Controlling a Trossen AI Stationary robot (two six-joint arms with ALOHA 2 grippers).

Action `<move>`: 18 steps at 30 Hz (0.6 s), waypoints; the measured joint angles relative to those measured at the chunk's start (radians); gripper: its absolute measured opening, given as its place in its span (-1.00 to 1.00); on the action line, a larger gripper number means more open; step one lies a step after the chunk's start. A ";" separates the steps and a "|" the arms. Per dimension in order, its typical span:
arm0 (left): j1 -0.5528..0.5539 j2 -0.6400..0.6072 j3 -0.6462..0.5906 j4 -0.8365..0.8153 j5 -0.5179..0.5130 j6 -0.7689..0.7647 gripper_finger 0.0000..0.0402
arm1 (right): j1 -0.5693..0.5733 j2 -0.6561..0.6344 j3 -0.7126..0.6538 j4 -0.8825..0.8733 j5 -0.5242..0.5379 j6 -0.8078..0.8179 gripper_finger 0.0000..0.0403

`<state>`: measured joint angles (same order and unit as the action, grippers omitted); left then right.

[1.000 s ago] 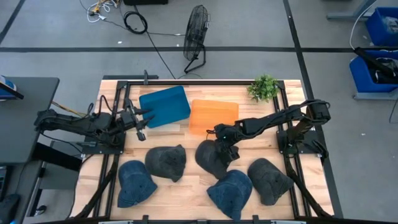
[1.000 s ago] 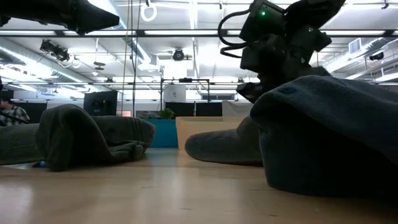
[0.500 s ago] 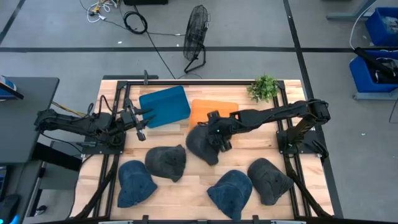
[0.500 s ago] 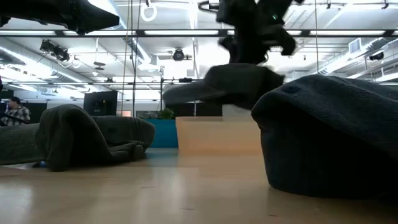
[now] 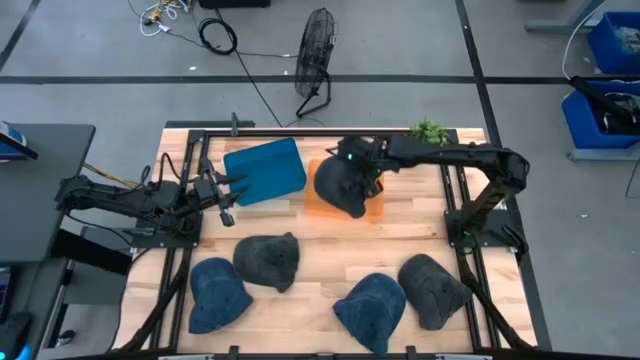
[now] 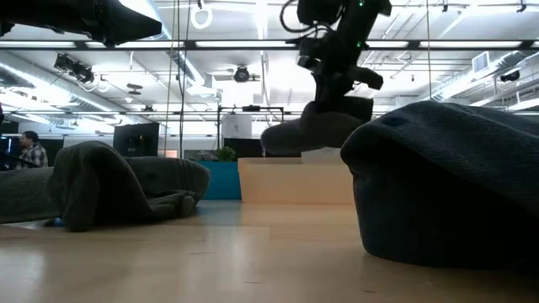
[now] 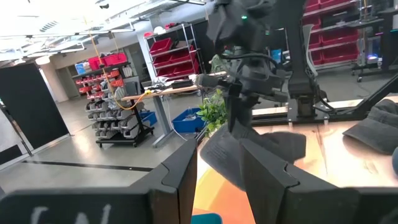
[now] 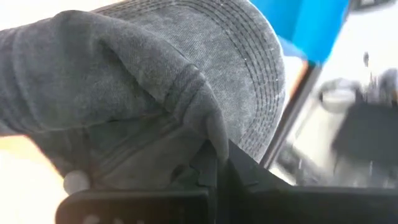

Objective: Pick & Place hat
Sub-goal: Put the middle black cap into the orange bin

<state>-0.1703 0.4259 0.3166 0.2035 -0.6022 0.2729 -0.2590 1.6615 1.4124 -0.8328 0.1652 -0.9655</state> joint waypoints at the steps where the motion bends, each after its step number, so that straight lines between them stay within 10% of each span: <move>1: 0.000 0.000 0.000 -0.001 0.000 0.000 -0.39 | -0.020 0.000 0.000 0.004 -0.035 -0.057 -0.99; 18: 0.000 0.000 -0.001 -0.046 0.000 -0.027 -0.39 | -0.158 0.148 -0.001 -0.001 -0.286 -0.344 -0.98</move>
<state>-0.1707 0.4255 0.3161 0.1575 -0.6019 0.2462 -0.4168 1.8098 1.4117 -0.8341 -0.1212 -1.3096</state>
